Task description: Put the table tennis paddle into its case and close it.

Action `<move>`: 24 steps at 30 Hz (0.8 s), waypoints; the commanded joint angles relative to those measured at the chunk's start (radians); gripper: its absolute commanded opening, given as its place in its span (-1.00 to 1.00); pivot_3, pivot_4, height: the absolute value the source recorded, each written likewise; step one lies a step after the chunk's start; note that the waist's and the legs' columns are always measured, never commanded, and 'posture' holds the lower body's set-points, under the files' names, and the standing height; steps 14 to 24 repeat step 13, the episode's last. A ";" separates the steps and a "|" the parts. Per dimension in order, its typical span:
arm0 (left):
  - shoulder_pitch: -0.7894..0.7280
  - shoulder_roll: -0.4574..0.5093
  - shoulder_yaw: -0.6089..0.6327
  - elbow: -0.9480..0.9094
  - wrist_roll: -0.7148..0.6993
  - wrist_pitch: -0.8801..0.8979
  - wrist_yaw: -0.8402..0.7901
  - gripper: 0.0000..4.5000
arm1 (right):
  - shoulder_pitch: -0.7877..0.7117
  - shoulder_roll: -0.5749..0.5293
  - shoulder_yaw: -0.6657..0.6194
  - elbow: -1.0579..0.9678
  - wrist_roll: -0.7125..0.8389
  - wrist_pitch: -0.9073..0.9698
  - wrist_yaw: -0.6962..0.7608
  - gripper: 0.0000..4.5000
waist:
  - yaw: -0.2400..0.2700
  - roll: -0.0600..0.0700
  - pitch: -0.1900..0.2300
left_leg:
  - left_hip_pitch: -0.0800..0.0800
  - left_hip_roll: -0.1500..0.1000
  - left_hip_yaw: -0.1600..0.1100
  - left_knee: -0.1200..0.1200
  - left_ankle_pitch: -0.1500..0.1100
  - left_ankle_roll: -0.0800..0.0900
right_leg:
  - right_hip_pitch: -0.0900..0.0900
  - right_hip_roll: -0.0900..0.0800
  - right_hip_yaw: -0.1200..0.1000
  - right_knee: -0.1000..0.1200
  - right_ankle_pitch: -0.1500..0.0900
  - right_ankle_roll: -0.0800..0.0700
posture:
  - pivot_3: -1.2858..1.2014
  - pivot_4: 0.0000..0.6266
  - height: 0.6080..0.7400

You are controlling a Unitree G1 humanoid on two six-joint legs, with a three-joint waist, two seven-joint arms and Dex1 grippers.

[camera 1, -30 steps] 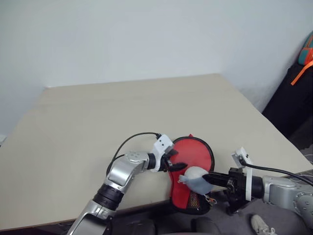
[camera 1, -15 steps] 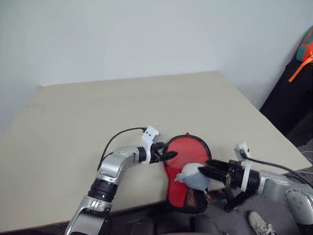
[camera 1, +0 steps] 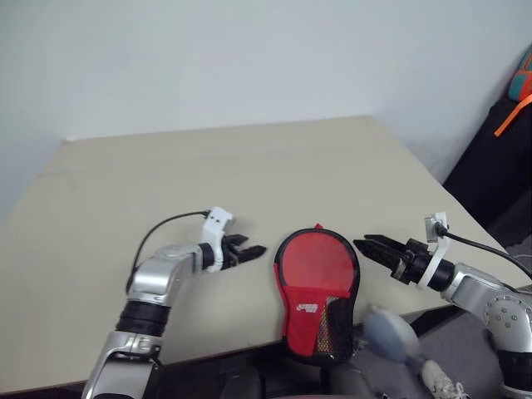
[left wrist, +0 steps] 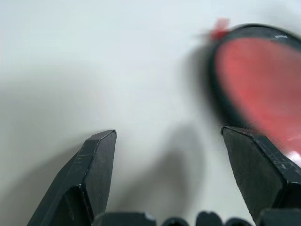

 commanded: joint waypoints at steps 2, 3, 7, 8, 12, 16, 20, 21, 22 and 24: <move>0.053 0.069 0.057 -0.082 -0.021 -0.002 -0.033 0.70 | -0.050 -0.016 -0.080 0.040 -0.021 -0.047 0.017 0.71 | 0.000 -0.001 0.001 | -0.001 -0.001 -0.001 0.000 -0.001 -0.001 | 0.001 0.006 0.010 0.000 0.002 0.000 | 0.03 -1.00 1.00; 0.079 0.092 0.071 -0.104 -0.028 0.004 -0.044 0.70 | -0.055 -0.019 -0.089 0.045 -0.021 -0.045 0.020 0.71 | 0.000 -0.001 0.001 | -0.001 -0.002 -0.002 0.000 -0.001 -0.002 | 0.001 0.008 0.013 0.000 0.005 0.001 | 0.03 -1.00 1.00; 0.162 0.160 0.119 -0.148 -0.046 0.015 -0.065 0.70 | -0.065 -0.031 -0.095 0.053 -0.030 -0.037 0.039 0.71 | -0.002 -0.001 0.001 | 0.000 -0.003 -0.001 -0.005 -0.003 -0.005 | -0.001 0.008 0.016 0.000 0.006 0.000 | 0.03 -1.00 1.00; 0.182 0.174 0.127 -0.153 -0.044 0.010 -0.066 0.70 | -0.069 -0.035 -0.093 0.055 -0.035 -0.036 0.044 0.71 | -0.003 -0.001 0.001 | 0.000 -0.003 -0.001 -0.006 -0.003 -0.005 | -0.001 0.008 0.016 0.000 0.006 0.000 | 0.03 -1.00 1.00; 0.214 0.183 0.138 -0.163 -0.040 0.000 -0.049 0.70 | -0.097 -0.043 -0.092 0.080 -0.052 -0.037 0.057 0.71 | -0.002 0.000 0.001 | 0.001 -0.003 -0.001 -0.006 -0.003 -0.005 | -0.001 0.008 0.016 0.000 0.006 0.000 | 0.03 -1.00 1.00; 0.215 0.180 0.139 -0.163 -0.041 0.000 -0.046 0.70 | -0.110 -0.044 -0.090 0.091 -0.059 -0.040 0.059 0.71 | -0.002 0.000 0.001 | 0.001 -0.003 -0.001 -0.005 -0.003 -0.005 | 0.000 0.008 0.016 0.000 0.006 0.000 | 0.03 -1.00 1.00; 0.215 0.180 0.139 -0.163 -0.041 0.000 -0.046 0.70 | -0.110 -0.044 -0.090 0.091 -0.059 -0.040 0.059 0.71 | -0.002 0.000 0.001 | 0.001 -0.003 -0.001 -0.005 -0.003 -0.005 | 0.000 0.008 0.016 0.000 0.006 0.000 | 0.03 -1.00 1.00; 0.215 0.180 0.139 -0.163 -0.041 0.000 -0.046 0.70 | -0.110 -0.044 -0.090 0.091 -0.059 -0.040 0.059 0.71 | -0.002 0.000 0.001 | 0.001 -0.003 -0.001 -0.005 -0.003 -0.005 | 0.000 0.008 0.016 0.000 0.006 0.000 | 0.03 -1.00 1.00; 0.215 0.180 0.139 -0.163 -0.041 0.000 -0.046 0.70 | -0.110 -0.044 -0.090 0.091 -0.059 -0.040 0.059 0.71 | -0.002 0.000 0.001 | 0.001 -0.003 -0.001 -0.005 -0.003 -0.005 | 0.000 0.008 0.016 0.000 0.006 0.000 | 0.03 -1.00 1.00; 0.215 0.180 0.139 -0.163 -0.041 0.000 -0.046 0.70 | -0.110 -0.044 -0.090 0.091 -0.059 -0.040 0.059 0.71 | -0.002 0.000 0.001 | 0.001 -0.003 -0.001 -0.005 -0.003 -0.005 | 0.000 0.008 0.016 0.000 0.006 0.000 | 0.03 -1.00 1.00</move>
